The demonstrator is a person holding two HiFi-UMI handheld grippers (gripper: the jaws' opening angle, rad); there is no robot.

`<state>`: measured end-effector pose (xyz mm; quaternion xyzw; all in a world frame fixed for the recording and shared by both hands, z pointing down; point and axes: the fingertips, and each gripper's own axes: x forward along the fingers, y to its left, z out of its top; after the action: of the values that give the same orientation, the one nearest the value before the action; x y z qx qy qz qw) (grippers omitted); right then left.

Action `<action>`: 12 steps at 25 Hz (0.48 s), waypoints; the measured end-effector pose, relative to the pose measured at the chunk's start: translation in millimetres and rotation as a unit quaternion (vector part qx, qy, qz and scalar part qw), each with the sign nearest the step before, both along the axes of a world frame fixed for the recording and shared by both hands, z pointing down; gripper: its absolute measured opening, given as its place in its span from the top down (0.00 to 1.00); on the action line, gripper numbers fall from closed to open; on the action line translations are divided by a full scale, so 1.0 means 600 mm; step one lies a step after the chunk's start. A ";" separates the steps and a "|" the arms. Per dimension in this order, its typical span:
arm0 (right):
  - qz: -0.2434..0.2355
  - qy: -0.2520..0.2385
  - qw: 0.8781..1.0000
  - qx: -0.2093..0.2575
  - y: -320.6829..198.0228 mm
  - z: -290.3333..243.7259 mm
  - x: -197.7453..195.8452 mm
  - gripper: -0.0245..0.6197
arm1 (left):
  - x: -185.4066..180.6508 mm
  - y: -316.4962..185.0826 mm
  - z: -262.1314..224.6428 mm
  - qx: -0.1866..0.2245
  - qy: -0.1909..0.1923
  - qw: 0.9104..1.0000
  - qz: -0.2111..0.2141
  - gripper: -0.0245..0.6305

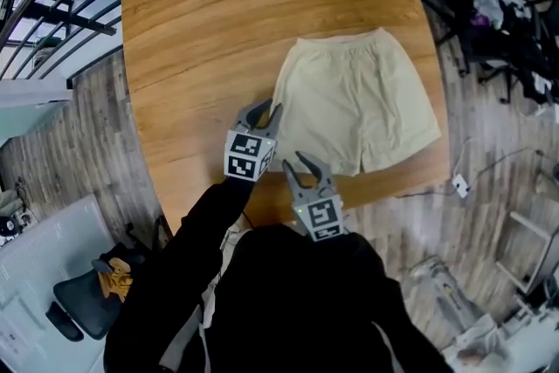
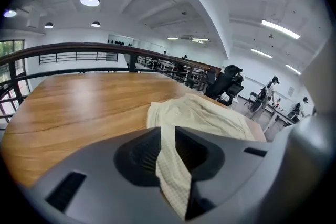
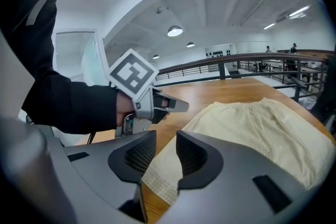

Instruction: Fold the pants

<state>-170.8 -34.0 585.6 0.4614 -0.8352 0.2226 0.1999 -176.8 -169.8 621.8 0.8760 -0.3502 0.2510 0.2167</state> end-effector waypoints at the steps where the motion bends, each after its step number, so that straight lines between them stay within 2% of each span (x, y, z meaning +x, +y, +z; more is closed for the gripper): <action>1: -0.007 0.006 1.000 -0.003 0.002 0.005 -0.010 0.80 | 0.000 -0.010 0.006 -0.007 -0.001 1.000 0.001 0.86; 7: -0.049 0.038 0.998 -0.033 0.018 0.048 -0.056 0.74 | 0.007 -0.057 0.053 -0.038 -0.012 0.999 0.010 0.84; 12: -0.056 0.056 0.996 -0.044 0.041 0.102 -0.083 0.72 | 0.010 -0.069 0.098 -0.060 -0.030 0.998 0.008 0.84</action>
<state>-220.4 -9.4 647.1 0.4162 -0.8369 0.2213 0.2782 -170.8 -211.4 680.4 0.8564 -0.3334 0.2995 0.2563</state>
